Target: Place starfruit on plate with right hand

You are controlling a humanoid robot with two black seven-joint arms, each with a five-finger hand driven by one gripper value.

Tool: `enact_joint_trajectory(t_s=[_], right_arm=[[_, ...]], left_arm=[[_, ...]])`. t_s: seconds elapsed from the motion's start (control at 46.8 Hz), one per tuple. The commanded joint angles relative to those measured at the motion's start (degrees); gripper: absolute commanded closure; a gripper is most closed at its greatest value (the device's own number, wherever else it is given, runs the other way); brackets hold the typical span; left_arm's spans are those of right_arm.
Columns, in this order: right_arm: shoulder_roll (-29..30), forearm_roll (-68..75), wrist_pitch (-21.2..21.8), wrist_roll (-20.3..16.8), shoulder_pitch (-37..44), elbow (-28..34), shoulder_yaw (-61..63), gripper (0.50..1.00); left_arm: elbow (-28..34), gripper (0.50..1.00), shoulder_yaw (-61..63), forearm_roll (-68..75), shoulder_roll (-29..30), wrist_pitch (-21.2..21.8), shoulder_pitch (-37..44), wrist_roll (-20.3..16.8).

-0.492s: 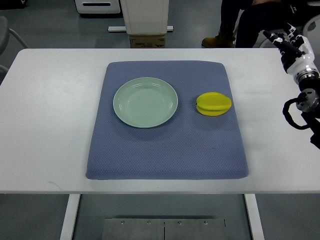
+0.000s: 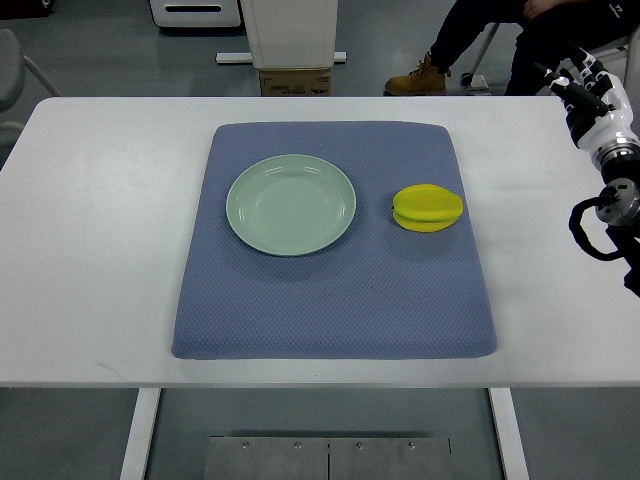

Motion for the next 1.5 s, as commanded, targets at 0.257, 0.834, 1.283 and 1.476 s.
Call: enact_joint_trajectory(t_s=[0.257, 0.834, 1.283, 1.476], right_arm=[[0.36, 0.00, 0.00, 0.43, -1.40, -0.17, -0.09, 0.500], [0.62, 0.09, -0.26, 0.70, -7.11, -0.52, -0.09, 0.500], [1.59, -0.09, -0.18, 0.70, -6.24, -0.44, -0.35, 0.500], [0.71, -0.53, 3.34, 0.34, -4.48, -0.17, -0.70, 0.500]], left_arm=[[0.03, 0.500, -0.03, 0.01, 0.00, 0.08, -0.03, 0.01], [0.03, 0.500, -0.03, 0.01, 0.00, -0.01, -0.03, 0.01], [0.03, 0.500, -0.03, 0.01, 0.00, -0.01, -0.03, 0.01], [0.03, 0.500, -0.03, 0.01, 0.00, -0.01, -0.03, 0.01]])
